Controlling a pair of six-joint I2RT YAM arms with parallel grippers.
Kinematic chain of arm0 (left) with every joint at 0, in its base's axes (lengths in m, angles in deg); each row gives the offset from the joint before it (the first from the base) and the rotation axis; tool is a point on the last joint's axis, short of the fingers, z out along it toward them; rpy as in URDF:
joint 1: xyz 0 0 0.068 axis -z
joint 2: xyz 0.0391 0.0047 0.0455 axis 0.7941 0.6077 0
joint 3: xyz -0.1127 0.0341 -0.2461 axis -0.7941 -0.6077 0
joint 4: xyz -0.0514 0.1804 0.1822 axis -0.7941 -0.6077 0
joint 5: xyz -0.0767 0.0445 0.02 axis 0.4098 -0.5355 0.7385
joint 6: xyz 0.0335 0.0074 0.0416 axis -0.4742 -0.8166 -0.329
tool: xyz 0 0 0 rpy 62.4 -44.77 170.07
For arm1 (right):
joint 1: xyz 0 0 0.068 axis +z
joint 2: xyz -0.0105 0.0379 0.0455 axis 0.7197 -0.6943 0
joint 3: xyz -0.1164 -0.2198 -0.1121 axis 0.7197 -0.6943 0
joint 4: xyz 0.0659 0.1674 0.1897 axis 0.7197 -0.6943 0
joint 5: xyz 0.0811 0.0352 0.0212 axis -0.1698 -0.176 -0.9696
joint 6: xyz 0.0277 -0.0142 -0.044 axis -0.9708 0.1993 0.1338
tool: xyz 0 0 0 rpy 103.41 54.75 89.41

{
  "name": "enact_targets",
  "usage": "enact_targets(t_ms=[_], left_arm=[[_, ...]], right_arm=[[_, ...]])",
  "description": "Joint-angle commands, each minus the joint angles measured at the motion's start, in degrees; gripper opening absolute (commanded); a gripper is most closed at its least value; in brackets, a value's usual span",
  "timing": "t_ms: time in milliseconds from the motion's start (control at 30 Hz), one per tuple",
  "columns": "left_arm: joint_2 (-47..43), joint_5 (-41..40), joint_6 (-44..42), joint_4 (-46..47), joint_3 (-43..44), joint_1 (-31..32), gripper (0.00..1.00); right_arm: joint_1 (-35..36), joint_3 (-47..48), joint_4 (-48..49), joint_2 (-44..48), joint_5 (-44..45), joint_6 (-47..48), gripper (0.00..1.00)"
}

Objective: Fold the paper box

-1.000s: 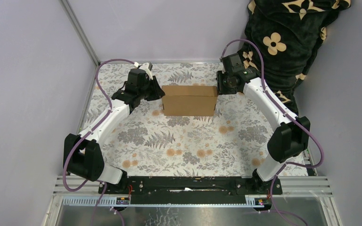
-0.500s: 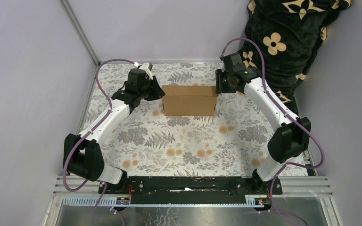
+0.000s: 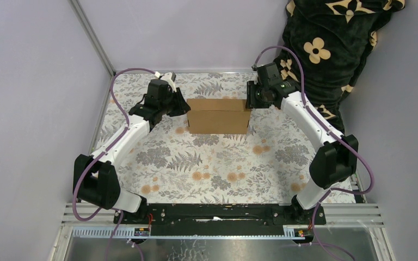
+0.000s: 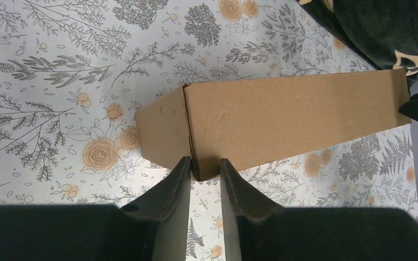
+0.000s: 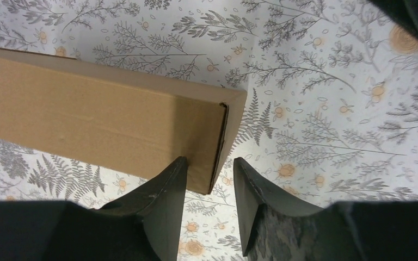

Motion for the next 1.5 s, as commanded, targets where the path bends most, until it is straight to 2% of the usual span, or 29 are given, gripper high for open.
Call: enact_targets(t_ms=[0,167,533,1100,1333,1467], left_arm=[[3.2,-2.2,-1.8,-6.9,-4.2,-0.3,0.30],[2.2,-1.7,-1.3,-5.7,-6.9,-0.3,0.30],[-1.4,-2.1,0.0,-5.0,-11.8,1.5,0.30],[-12.5,-2.1,8.4,-4.4,-21.1,6.2,0.35],[-17.4,-4.1,12.8,-2.7,-27.7,6.9,0.42],[-18.2,-4.7,13.4,-3.0,-27.2,7.0,0.44]], right_arm=[[0.1,-6.4,3.5,1.4,-1.6,-1.0,0.42],[0.1,-12.3,5.4,3.5,-2.1,-1.7,0.39],[0.2,-14.9,5.1,7.0,-3.0,-1.9,0.38],[3.1,-25.2,5.7,16.0,-3.6,-4.2,0.38],[4.8,-32.4,8.8,19.0,-4.6,-6.6,0.42],[4.9,-31.6,8.0,20.0,-4.5,-6.4,0.46]])
